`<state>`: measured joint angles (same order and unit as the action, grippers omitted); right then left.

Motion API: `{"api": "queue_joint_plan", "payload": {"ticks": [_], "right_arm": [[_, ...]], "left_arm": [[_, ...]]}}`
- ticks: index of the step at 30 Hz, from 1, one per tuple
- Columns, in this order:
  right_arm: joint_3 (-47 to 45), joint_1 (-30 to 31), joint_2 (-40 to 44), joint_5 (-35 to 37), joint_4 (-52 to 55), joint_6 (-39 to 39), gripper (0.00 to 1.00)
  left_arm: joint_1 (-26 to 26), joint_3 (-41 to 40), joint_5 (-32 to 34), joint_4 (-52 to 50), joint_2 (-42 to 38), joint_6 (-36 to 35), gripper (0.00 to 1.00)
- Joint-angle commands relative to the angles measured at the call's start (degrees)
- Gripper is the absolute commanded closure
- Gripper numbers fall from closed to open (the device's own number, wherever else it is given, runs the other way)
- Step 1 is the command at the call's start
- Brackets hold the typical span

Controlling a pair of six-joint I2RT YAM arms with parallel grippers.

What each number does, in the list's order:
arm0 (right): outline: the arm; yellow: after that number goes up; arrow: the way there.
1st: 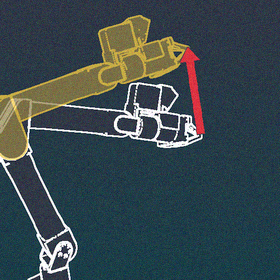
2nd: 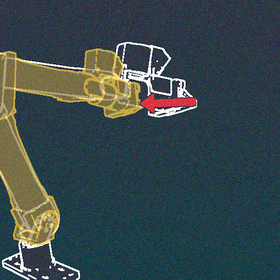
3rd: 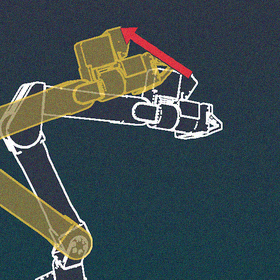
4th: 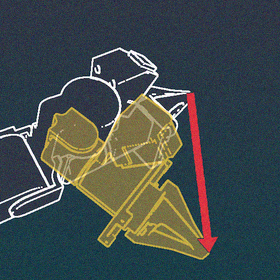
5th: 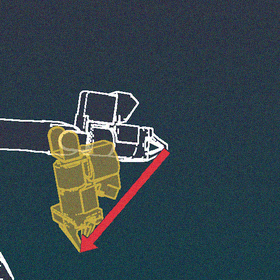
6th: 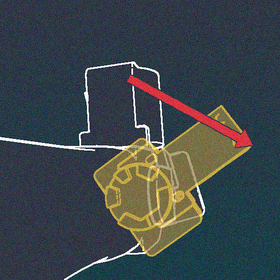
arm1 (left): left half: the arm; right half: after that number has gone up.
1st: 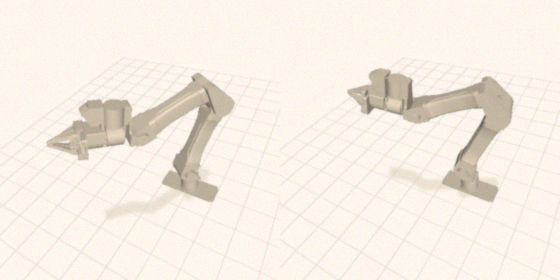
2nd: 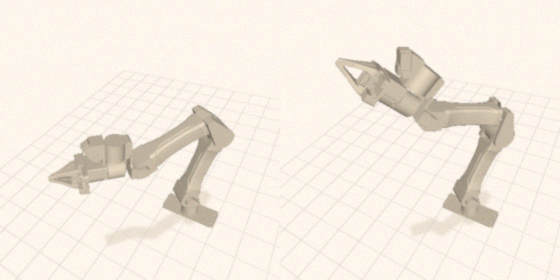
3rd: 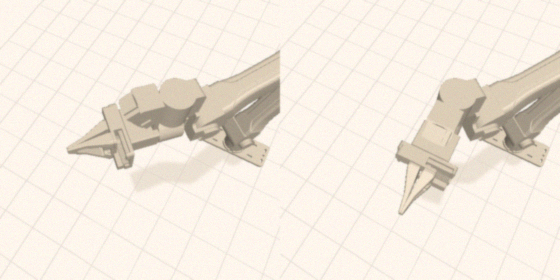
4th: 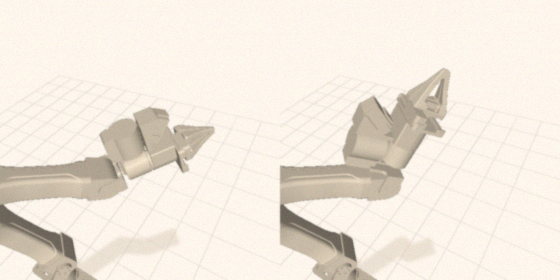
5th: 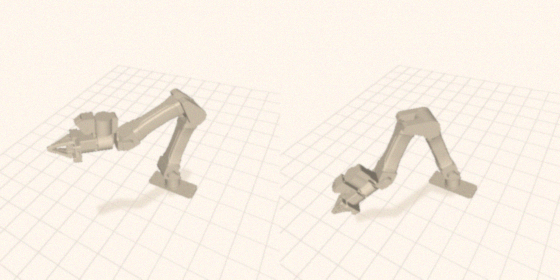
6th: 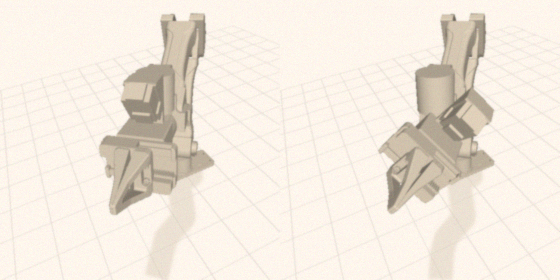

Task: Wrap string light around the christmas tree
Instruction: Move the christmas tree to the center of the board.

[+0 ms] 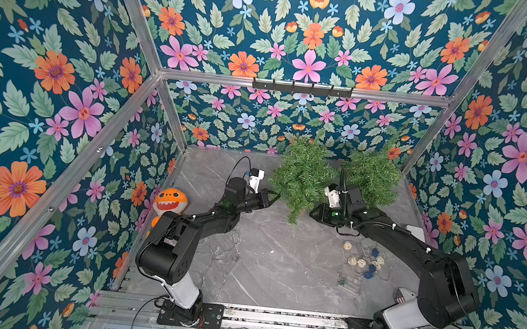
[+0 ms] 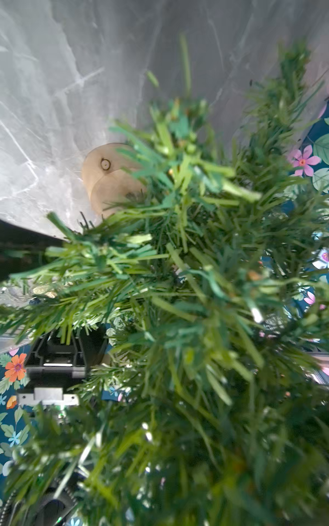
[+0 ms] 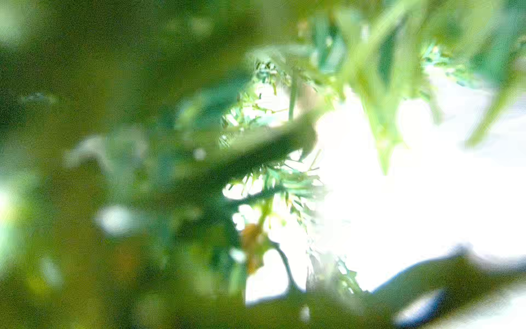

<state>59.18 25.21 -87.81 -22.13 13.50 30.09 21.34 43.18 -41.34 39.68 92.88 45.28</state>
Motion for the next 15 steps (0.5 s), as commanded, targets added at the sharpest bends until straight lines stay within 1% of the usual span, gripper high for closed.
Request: {"api": "queue_joint_plan", "payload": {"ticks": [1, 4, 6, 7, 8, 11, 13, 15], "right_arm": [[1.0, 1.1, -1.0, -0.6, -2.4, 2.0, 0.65], [1.3, 1.4, -1.9, -0.8, -3.0, 2.6, 0.65], [1.4, 1.4, -2.1, -0.9, -3.0, 2.8, 0.65], [1.5, 1.4, -2.0, -1.1, -3.0, 2.9, 0.64], [1.6, 1.4, -1.8, -1.4, -2.8, 3.0, 0.60], [1.6, 1.3, 0.1, -1.9, -0.7, 3.1, 0.42], [0.8, 1.1, 2.7, -2.5, 1.7, 2.6, 0.33], [-0.8, 1.0, 6.0, -2.7, 4.4, 2.1, 0.25]], "left_arm": [[-1.8, -2.7, -0.5, -1.3, -2.1, -2.2, 1.00], [-3.5, -4.4, -0.4, -1.8, -3.1, -2.1, 1.00], [-3.6, -4.3, -0.5, -2.5, -3.9, -2.2, 1.00], [-3.6, -4.2, -0.5, -2.9, -4.3, -2.3, 0.93], [-3.6, -4.3, -0.4, -3.5, -5.0, -2.5, 0.86], [-3.9, -4.4, 0.7, -8.8, -8.0, -4.9, 0.70], [-4.5, -5.5, 2.3, -14.1, -11.3, -6.8, 0.62], [-5.7, -6.7, 4.9, -22.6, -15.1, -9.6, 0.56]]}}
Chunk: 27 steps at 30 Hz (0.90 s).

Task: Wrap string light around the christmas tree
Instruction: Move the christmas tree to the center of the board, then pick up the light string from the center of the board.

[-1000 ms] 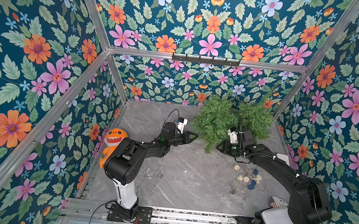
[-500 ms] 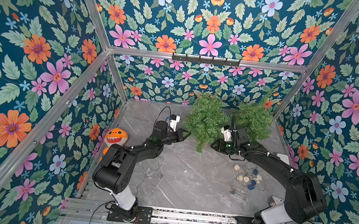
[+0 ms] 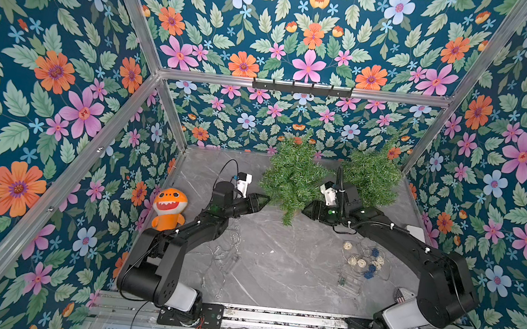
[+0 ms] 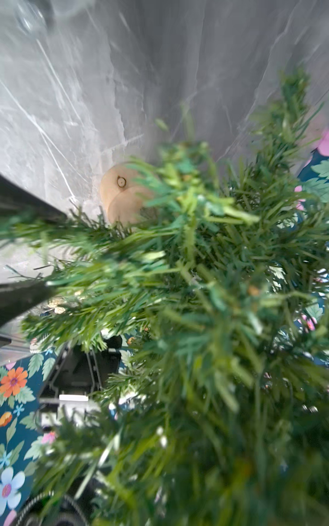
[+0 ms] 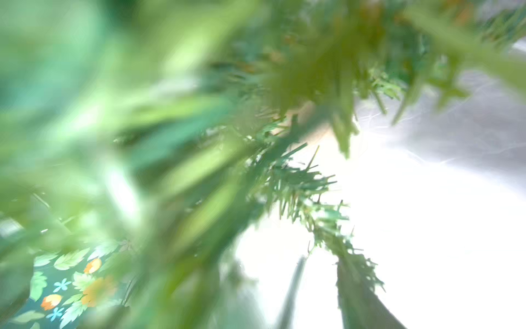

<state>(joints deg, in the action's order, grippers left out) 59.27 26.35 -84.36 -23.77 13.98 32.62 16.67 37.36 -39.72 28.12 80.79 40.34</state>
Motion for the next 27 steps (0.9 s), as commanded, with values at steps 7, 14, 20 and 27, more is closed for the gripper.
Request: {"api": "queue_joint_plan", "payload": {"ticks": [7, 14, 20, 27], "right_arm": [[-9.7, 1.2, 13.0, 1.0, 7.0, 5.9, 0.22], [-8.8, 17.9, 15.1, 16.7, 13.4, 10.2, 0.27], [7.2, 36.0, -0.7, 23.6, 19.6, 2.8, 0.29], [27.2, 40.2, -22.9, 12.4, 18.3, -6.6, 0.33]], "left_arm": [[-5.8, -2.4, 17.8, -35.8, -18.6, -11.0, 0.45], [-7.8, 3.0, 32.7, -51.5, -24.1, -14.5, 0.45], [-10.6, 3.2, 37.6, -54.2, -26.6, -13.8, 0.45], [-20.5, 2.4, 38.3, -52.4, -25.6, -14.3, 0.43]]}}
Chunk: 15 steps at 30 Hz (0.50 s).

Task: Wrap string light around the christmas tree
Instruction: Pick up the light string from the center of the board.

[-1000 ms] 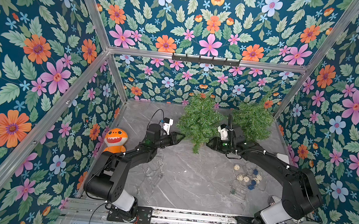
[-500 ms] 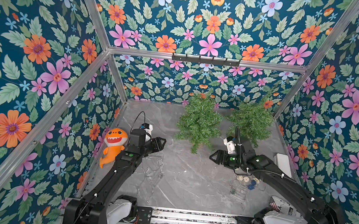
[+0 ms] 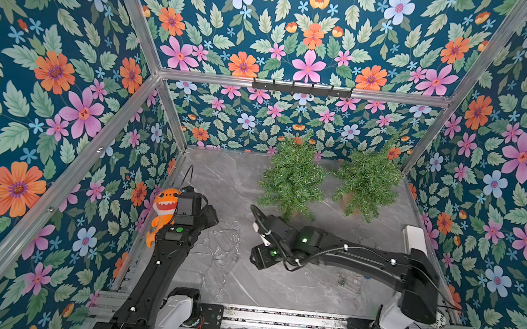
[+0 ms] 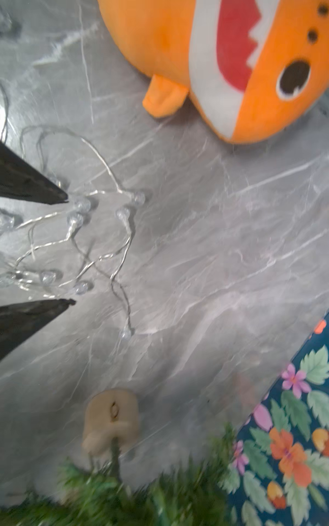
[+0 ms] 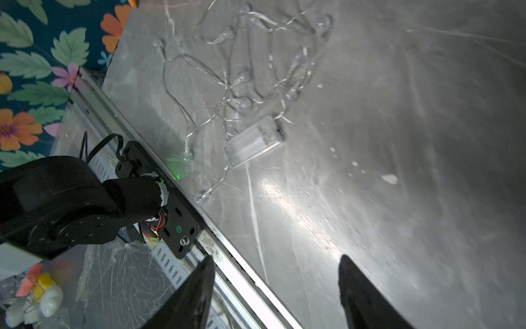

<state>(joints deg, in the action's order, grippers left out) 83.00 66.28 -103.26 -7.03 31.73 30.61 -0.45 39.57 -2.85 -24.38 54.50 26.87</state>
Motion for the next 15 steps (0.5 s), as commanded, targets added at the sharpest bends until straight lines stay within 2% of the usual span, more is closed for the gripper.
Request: {"api": "queue_joint_plan", "payload": {"ticks": [1, 3, 5, 9, 13, 15], "right_arm": [[6.2, 0.3, -6.9, -5.7, 0.6, -5.6, 0.33], [12.0, 0.8, -12.8, -7.2, 3.2, -7.6, 0.33], [19.1, 1.4, -18.3, -8.1, 6.3, -9.7, 0.33], [28.1, 2.1, -25.9, -6.8, 9.1, -11.8, 0.33], [40.0, 2.4, -35.1, -2.9, 13.6, -15.2, 0.33], [44.6, 2.5, -38.6, -1.2, 14.8, -16.2, 0.34]], "left_arm": [[-6.1, 0.3, -1.2, 0.7, 1.1, -0.5, 0.43], [-10.1, -0.5, -6.7, 2.6, 1.3, 0.7, 0.43], [-11.7, -1.2, -9.6, 3.9, 1.3, 1.4, 0.43], [-13.0, -0.9, -8.3, 3.2, 0.9, 0.4, 0.44], [-13.7, 1.1, -3.0, 1.5, 0.4, -1.1, 0.44], [-13.7, 2.0, -2.3, 1.2, 0.4, -1.5, 0.44]]}}
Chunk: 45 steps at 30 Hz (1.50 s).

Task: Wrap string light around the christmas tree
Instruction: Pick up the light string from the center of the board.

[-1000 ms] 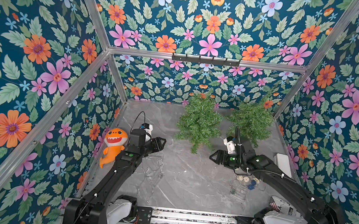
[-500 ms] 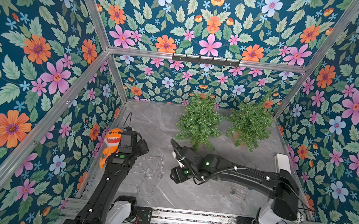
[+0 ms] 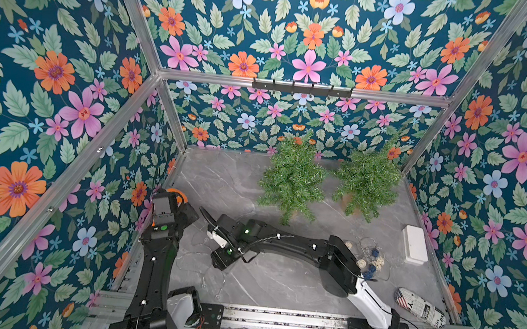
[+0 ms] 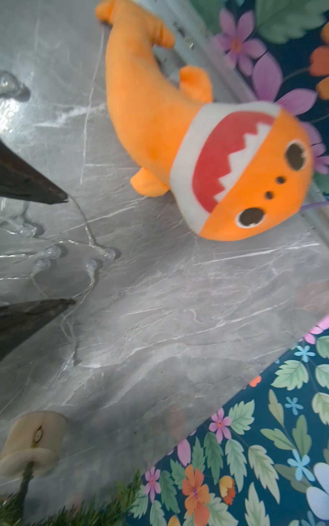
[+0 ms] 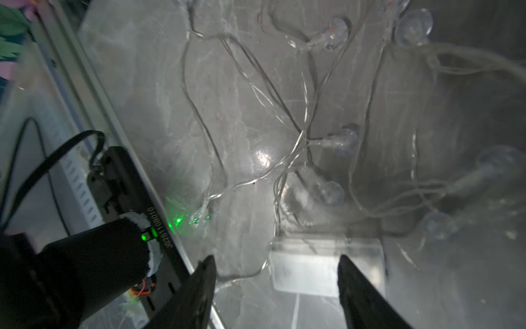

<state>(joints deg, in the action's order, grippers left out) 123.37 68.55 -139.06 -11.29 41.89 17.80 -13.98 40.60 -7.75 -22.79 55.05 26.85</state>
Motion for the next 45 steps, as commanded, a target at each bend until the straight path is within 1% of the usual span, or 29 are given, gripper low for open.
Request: {"api": "queue_joint_plan", "payload": {"ticks": [1, 6, 8, 12, 14, 16, 18, 20, 21, 23, 25, 27, 30, 32, 34, 38, 41, 45], "right_arm": [[6.5, 0.3, -4.6, 4.1, 5.2, -3.7, 0.36], [18.6, -0.3, -13.2, 9.4, 9.4, -6.2, 0.39], [23.2, -1.9, -15.9, 11.1, 11.0, -6.2, 0.40], [26.5, -6.0, -17.8, 15.6, 11.6, -5.9, 0.43], [26.7, -8.4, -17.3, 15.6, 11.2, -6.1, 0.44], [26.6, -9.6, -16.1, 11.9, 11.3, -7.6, 0.45], [25.5, -9.4, -13.5, 8.7, 12.3, -8.9, 0.43], [19.3, -8.6, -7.6, 4.8, 9.5, -7.8, 0.40], [15.6, -8.2, -4.5, 4.1, 7.3, -7.0, 0.38], [9.5, -7.3, 1.3, 3.8, 4.5, -5.9, 0.36], [5.5, -6.4, 4.2, 3.8, 3.6, -5.3, 0.34], [1.2, -5.0, 6.0, 4.9, 2.5, -5.7, 0.34], [-3.9, -2.3, 7.1, 7.3, 0.1, -9.5, 0.38], [-2.8, -1.3, 5.6, 7.7, 0.9, -12.4, 0.40], [-0.4, -1.3, 3.1, 8.4, 2.5, -13.3, 0.41], [6.2, -1.4, -1.3, 13.0, 5.2, -17.3, 0.39], [8.8, -1.5, -3.7, 15.2, 5.7, -19.4, 0.36], [12.5, -1.4, -7.2, 19.9, 6.6, -23.8, 0.33]], "left_arm": [[-0.1, 1.2, 2.2, -0.5, 0.1, -1.6, 0.44], [-0.1, 1.7, 1.1, -0.8, 0.3, -1.6, 0.45], [0.0, 2.2, 0.6, -1.3, 0.3, -1.8, 0.45], [-0.1, 2.8, -1.1, -1.7, 0.1, -1.7, 0.46], [0.0, 2.8, -1.7, -1.5, 0.1, -1.7, 0.46], [0.0, 2.7, -2.2, -1.1, 0.0, -1.5, 0.46], [0.0, 2.7, -2.5, -1.2, -0.1, -1.3, 0.46], [-0.1, 2.9, -2.4, -1.4, -0.2, -1.3, 0.46], [-0.1, 3.1, -2.2, -1.6, -0.2, -1.4, 0.46], [-0.1, 3.5, -1.6, -1.9, -0.2, -1.5, 0.46], [-0.1, 3.9, -1.4, -1.8, -0.2, -1.5, 0.46], [-0.1, 4.2, -1.5, -1.9, 0.1, -1.7, 0.46], [-0.1, 4.2, -1.6, -2.1, 0.1, -2.0, 0.46], [0.0, 4.0, -1.4, -2.1, 0.0, -2.1, 0.46], [0.0, 3.7, -1.4, -2.0, -0.1, -2.1, 0.46], [0.0, 3.1, -1.9, -1.6, -0.3, -1.9, 0.46], [0.0, 2.1, -2.3, -1.1, -0.6, -1.8, 0.46], [-0.1, 1.2, -2.6, -0.7, -0.8, -1.8, 0.46]]}}
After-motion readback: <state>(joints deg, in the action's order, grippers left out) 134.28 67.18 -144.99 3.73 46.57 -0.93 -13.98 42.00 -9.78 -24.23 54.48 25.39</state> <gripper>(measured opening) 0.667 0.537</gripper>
